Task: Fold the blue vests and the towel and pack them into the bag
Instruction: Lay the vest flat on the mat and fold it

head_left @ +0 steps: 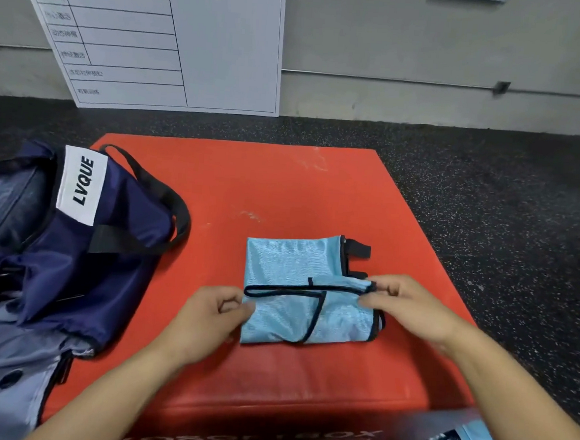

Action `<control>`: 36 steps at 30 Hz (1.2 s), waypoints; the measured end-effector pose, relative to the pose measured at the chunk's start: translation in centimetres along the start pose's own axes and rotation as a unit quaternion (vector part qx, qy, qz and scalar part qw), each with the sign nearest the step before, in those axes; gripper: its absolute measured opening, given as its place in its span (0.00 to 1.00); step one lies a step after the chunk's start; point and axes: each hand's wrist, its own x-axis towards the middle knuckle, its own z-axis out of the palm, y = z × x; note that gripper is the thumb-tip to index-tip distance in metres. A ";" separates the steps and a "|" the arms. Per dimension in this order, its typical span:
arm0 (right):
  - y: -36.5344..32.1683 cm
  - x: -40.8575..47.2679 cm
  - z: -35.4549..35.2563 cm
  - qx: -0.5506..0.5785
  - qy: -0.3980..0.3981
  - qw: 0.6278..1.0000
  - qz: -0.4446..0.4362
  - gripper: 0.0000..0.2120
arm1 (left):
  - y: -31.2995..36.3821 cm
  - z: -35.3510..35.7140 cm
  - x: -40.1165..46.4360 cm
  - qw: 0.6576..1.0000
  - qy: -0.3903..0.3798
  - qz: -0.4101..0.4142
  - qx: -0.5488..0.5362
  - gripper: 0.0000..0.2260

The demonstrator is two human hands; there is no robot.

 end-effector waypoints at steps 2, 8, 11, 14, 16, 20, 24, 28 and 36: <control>0.6 0.5 0.1 0.044 0.029 0.997 0.052 0.17 | -0.3 0.5 0.6 0.998 0.029 -0.051 0.001 0.12; 0.5 -0.6 -1.0 0.060 -0.011 0.998 0.033 0.18 | 0.7 0.3 0.5 0.995 0.045 -0.044 -0.082 0.08; -0.8 -1.5 -1.4 0.068 -0.064 0.996 0.011 0.18 | 0.7 -0.1 0.2 0.999 -0.007 0.025 -0.024 0.09; -1.0 -1.7 -1.6 -0.020 -0.154 0.987 0.040 0.15 | 0.6 0.3 -0.1 0.994 -0.073 0.048 0.059 0.09; -0.6 -1.7 -2.0 -0.087 -0.188 0.977 0.054 0.13 | 0.7 0.5 0.0 0.989 -0.090 0.046 0.107 0.10; 0.4 -1.4 -2.4 -0.170 -0.187 0.967 0.043 0.13 | 0.4 0.4 0.5 0.985 -0.087 0.041 0.144 0.08; 0.4 -0.8 -1.8 -0.164 -0.120 0.979 -0.011 0.14 | 0.1 0.4 1.0 0.985 -0.067 0.056 0.152 0.07; 0.9 -0.6 -1.5 -0.172 -0.078 0.982 -0.021 0.22 | 0.2 0.8 1.0 0.986 -0.063 0.056 0.147 0.06; 1.7 0.8 -0.6 -0.199 0.006 0.977 -0.074 0.07 | 0.1 0.7 0.9 0.986 -0.052 0.065 0.146 0.05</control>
